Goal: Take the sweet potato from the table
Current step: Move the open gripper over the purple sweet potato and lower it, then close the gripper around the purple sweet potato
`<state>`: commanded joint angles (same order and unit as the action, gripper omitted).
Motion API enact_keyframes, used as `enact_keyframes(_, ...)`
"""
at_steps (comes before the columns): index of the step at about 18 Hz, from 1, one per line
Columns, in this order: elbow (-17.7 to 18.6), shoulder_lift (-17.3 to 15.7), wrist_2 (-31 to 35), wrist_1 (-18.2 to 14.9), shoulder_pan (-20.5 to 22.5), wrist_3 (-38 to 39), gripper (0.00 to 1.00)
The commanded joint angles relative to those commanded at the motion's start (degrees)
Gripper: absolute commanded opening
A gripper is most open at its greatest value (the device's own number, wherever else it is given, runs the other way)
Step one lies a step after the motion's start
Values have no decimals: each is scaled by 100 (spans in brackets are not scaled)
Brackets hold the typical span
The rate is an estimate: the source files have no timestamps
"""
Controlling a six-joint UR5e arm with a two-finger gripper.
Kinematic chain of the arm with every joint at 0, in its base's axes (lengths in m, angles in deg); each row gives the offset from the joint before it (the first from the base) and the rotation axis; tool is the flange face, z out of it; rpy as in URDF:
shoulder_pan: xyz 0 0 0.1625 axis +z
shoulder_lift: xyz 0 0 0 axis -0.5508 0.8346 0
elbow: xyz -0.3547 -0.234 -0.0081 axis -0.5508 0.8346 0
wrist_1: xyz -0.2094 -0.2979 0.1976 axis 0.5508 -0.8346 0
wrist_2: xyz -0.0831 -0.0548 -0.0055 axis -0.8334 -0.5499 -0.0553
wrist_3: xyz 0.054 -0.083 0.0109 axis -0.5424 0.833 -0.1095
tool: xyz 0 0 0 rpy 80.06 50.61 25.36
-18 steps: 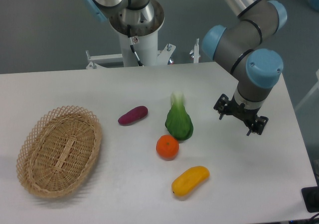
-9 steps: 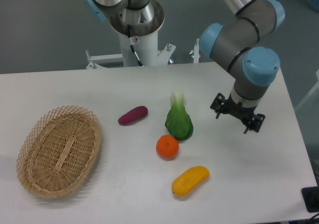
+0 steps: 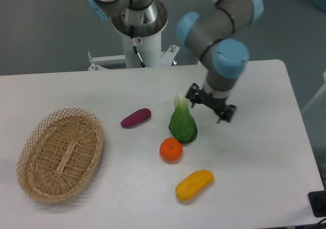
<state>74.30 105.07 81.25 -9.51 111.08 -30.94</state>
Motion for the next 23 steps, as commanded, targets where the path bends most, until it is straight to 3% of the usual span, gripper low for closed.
enact_keyframes(7, 343, 0, -150, 35, -791, 458, 100)
enact_keyframes(10, 431, 70, -203, 237, -994, 546, 100)
enact_keyframes(16, 756, 97, -203, 597, -1196, 546, 100)
enact_keyframes(23, 967, 149, -194, 747, -1302, 555, 100)
